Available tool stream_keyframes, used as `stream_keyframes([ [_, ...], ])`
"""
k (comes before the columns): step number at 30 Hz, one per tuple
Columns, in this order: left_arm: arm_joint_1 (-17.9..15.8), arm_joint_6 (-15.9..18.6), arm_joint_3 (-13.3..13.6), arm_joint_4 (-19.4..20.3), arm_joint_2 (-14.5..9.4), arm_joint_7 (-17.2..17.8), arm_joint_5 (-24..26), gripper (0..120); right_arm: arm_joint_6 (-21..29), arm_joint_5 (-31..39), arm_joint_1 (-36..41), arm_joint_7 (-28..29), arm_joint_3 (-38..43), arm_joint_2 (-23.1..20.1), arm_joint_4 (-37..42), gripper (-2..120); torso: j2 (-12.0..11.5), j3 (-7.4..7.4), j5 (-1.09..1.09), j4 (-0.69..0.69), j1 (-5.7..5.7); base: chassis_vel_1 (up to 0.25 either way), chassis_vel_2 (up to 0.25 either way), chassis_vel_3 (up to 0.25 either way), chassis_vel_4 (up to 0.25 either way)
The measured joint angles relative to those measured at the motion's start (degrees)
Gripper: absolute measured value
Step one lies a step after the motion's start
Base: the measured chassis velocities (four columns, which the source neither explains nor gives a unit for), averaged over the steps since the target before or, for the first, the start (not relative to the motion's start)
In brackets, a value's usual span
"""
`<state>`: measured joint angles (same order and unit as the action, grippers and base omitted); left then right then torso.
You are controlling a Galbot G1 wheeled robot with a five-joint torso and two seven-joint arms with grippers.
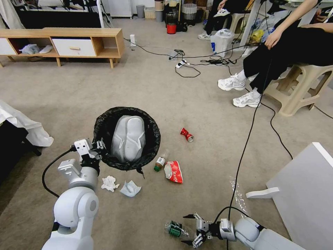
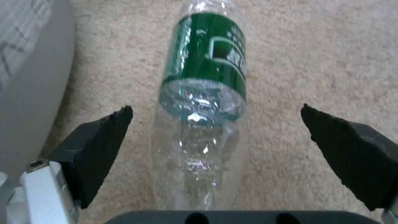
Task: Pick up the trash bin and place the garbage on the floor into it.
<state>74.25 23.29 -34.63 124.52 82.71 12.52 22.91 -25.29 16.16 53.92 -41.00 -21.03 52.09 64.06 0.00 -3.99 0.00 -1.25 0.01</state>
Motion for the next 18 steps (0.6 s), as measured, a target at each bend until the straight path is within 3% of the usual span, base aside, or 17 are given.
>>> stream_keyframes([
  [18, 0.0, -0.2, 0.2, -0.1, 0.1, 0.0, -0.3, 4, -3.2, -2.3, -1.3, -1.0, 1.4, 3.3, -7.1, 100, 0.0, 0.0, 0.0, 0.0, 0.0, 0.0, 0.0, 0.0, 0.0],
])
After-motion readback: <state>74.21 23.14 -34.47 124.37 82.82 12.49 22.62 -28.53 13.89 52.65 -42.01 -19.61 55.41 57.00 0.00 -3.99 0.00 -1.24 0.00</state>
